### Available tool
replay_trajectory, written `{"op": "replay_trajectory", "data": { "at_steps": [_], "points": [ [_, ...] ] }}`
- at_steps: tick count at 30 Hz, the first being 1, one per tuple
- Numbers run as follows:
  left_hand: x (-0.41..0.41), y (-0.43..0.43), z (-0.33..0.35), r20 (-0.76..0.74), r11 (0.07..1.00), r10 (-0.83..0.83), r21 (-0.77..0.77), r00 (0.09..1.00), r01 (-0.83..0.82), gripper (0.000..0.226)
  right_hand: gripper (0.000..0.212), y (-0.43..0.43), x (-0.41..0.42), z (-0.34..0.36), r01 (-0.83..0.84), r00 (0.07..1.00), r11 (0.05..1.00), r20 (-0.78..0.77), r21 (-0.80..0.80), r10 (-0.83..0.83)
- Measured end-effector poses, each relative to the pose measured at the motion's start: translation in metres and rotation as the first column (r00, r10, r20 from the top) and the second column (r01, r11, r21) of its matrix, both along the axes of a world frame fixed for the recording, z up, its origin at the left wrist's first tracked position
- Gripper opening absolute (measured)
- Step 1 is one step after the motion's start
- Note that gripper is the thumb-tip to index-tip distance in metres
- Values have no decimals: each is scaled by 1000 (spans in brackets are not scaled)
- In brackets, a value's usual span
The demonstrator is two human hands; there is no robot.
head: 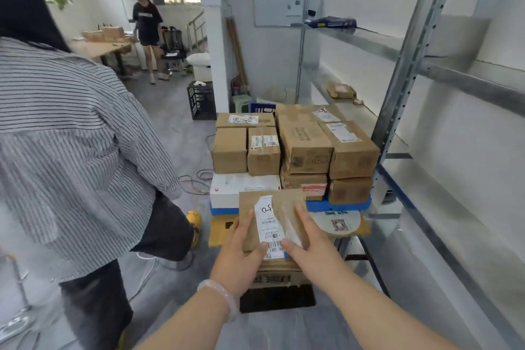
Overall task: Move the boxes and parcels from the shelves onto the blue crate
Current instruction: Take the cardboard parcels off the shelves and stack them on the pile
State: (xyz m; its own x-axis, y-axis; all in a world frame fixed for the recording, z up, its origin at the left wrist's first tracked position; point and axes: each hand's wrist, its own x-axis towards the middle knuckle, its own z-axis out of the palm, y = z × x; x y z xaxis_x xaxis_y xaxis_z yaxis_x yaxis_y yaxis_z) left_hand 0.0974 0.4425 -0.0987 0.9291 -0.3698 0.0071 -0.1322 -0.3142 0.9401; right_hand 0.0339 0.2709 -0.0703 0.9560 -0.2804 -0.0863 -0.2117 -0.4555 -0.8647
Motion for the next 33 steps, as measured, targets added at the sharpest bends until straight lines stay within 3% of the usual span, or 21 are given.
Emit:
{"op": "replay_trajectory", "data": {
  "at_steps": [9, 18, 24, 33],
  "points": [
    [95, -3, 8, -59, 985, 174, 15, 983, -173, 65, 83, -16, 125, 10, -166, 983, 986, -75, 12, 166],
    [194, 27, -4, -165, 995, 104, 29, 981, -100, 71, 84, 7, 210, 0, -175, 965, 984, -192, 39, 179],
    [259, 44, -13, -145, 996, -13, 85, 989, 26, 65, 85, 26, 251, -9, -88, 963, 995, -251, 47, 97],
    [290, 49, -30, -179, 990, -65, 109, 982, 86, 63, 85, 32, 270, -24, -48, 954, 998, -295, 39, 58]
  ]
}}
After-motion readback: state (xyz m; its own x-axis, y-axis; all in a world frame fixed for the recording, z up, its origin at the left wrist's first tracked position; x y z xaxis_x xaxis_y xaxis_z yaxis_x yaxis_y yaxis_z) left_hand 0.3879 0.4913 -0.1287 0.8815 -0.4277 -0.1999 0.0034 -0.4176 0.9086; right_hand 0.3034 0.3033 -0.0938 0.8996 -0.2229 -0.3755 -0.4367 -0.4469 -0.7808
